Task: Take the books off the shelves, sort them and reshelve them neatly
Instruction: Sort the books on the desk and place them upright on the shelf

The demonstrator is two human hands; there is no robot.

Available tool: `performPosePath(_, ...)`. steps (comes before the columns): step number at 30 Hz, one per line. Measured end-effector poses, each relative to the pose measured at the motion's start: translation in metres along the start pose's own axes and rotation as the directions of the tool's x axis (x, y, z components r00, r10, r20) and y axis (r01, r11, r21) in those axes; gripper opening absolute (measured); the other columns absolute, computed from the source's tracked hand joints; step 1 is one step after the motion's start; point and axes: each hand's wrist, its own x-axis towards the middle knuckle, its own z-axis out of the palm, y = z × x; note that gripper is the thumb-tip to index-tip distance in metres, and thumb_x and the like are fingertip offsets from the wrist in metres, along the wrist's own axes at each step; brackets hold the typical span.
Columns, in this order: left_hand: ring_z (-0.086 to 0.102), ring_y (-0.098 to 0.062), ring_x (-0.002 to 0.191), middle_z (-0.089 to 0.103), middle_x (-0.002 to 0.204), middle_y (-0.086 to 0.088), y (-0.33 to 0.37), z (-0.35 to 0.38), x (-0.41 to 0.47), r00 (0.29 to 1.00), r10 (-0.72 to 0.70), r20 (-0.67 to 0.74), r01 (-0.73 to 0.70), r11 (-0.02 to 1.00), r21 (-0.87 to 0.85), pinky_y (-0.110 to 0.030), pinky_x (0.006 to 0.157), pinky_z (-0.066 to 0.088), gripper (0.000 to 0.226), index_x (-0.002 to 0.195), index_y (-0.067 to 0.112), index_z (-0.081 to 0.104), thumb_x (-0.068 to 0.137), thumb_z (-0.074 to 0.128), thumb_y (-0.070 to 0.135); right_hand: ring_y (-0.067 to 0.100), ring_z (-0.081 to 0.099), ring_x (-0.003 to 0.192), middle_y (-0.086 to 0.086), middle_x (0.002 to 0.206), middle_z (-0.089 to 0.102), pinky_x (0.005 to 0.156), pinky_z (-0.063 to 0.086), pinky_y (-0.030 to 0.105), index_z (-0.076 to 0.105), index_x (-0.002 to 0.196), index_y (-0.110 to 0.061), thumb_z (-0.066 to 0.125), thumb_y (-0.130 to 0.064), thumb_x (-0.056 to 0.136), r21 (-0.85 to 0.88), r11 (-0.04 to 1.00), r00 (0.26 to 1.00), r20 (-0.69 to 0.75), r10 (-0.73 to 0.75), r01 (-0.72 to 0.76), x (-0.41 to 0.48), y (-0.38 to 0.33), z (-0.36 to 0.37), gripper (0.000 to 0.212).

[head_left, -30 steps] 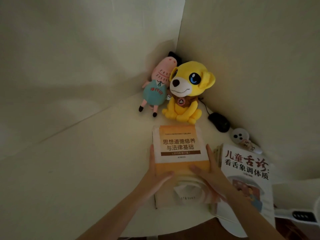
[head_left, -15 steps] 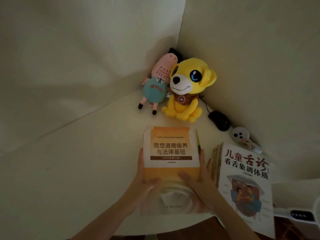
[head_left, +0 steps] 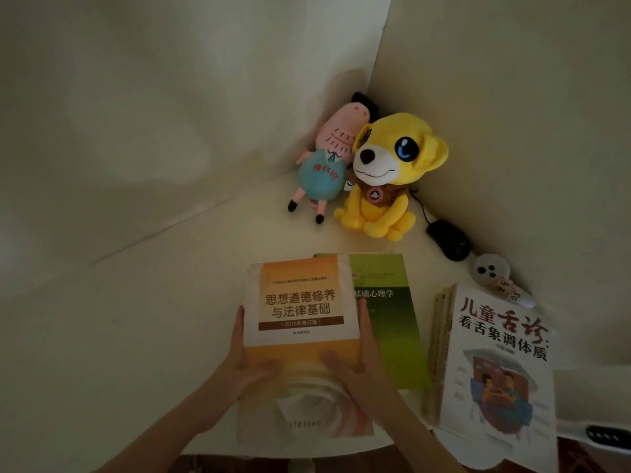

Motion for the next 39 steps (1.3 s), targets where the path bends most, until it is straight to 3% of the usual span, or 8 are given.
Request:
performPosePath(7,0.067,-0.028,0.099,0.069,0.113,-0.007,-0.006,-0.008,-0.012,0.997,-0.079,0.012,0.079,0.991,-0.107,-0.038,0.071,0.058,0.112,0.130,0.019,0.048,0.029,0.097,0.027,-0.010,0.055,0.109,-0.018,0.138,0.043,0.076,0.051,0.012,-0.007,0.143,-0.048,0.075,-0.015,0.080,0.174,0.985,1.000,0.004,-0.009,0.008,0.007,0.003,0.002,0.108)
performPosePath(12,0.064,-0.032,0.100,0.059,0.121,-0.013,-0.017,-0.028,-0.026,0.985,-0.036,-0.168,0.014,0.991,-0.132,-0.040,0.064,0.058,0.132,0.130,0.015,0.040,0.011,0.097,0.027,0.019,0.050,0.124,-0.002,0.144,0.041,0.097,0.049,0.045,-0.021,0.144,-0.045,0.091,-0.037,0.054,0.107,0.986,0.990,0.075,0.120,-0.127,0.043,-0.011,0.019,0.144)
performPosePath(18,0.061,-0.006,0.099,0.044,0.134,-0.017,-0.004,-0.063,-0.034,0.932,0.201,-0.302,-0.170,0.977,0.127,-0.022,0.067,0.057,0.095,0.137,0.010,0.024,0.062,0.075,-0.021,0.021,0.055,0.123,0.006,0.138,0.052,0.094,0.050,0.052,0.007,0.151,-0.031,0.095,-0.027,0.044,0.166,0.985,0.990,0.139,0.016,-0.040,0.055,-0.023,0.056,0.139)
performPosePath(22,0.057,0.016,0.093,0.043,0.122,0.005,0.011,-0.088,-0.034,0.893,0.324,-0.311,-0.251,0.934,0.253,-0.011,0.070,0.052,0.115,0.122,0.029,0.025,0.031,0.093,0.049,0.026,0.059,0.117,0.011,0.126,0.061,0.091,0.052,0.053,0.038,0.140,-0.011,0.093,-0.037,0.051,0.141,0.989,0.997,0.053,-0.049,0.041,0.055,-0.021,0.086,0.108)
performPosePath(27,0.057,0.018,0.091,0.055,0.121,-0.011,0.004,-0.104,-0.034,0.855,0.388,-0.345,-0.273,0.901,0.336,-0.005,0.074,0.047,0.093,0.130,0.001,0.039,0.057,0.087,0.032,0.008,0.069,0.090,0.004,0.103,0.071,0.070,0.055,0.019,0.042,0.132,0.011,0.082,-0.002,0.068,0.122,0.989,0.993,0.072,-0.096,0.086,0.047,-0.016,0.098,0.077)
performPosePath(31,0.056,0.022,0.086,0.065,0.090,0.034,-0.001,-0.117,-0.033,0.861,0.320,-0.395,-0.151,0.903,0.403,-0.004,0.073,0.045,0.057,0.098,0.045,0.060,0.048,0.087,0.038,-0.005,0.064,0.089,-0.022,0.097,0.069,0.074,0.049,0.010,0.045,0.131,-0.002,0.084,-0.006,0.066,0.142,0.987,0.989,0.120,-0.087,0.069,0.044,-0.022,0.101,0.076)
performPosePath(35,0.059,0.015,0.090,0.068,0.098,0.012,0.005,-0.124,-0.035,0.893,0.312,-0.324,-0.148,0.884,0.444,-0.003,0.071,0.046,0.071,0.114,0.037,0.060,0.048,0.086,0.039,-0.014,0.062,0.088,-0.037,0.092,0.065,0.070,0.045,0.004,0.050,0.130,-0.003,0.079,-0.011,0.074,0.062,0.995,0.978,0.188,-0.090,0.079,0.053,-0.027,0.098,0.064)
performPosePath(39,0.057,0.020,0.090,0.067,0.092,0.029,0.009,-0.124,-0.033,0.898,0.301,-0.321,-0.142,0.888,0.437,-0.011,0.081,0.047,0.062,0.102,0.055,0.058,0.076,0.073,0.002,-0.010,0.065,0.088,-0.030,0.092,0.069,0.070,0.048,0.006,0.048,0.130,-0.002,0.072,0.001,0.078,0.060,0.996,0.983,0.169,-0.076,0.066,0.055,-0.028,0.096,0.057)
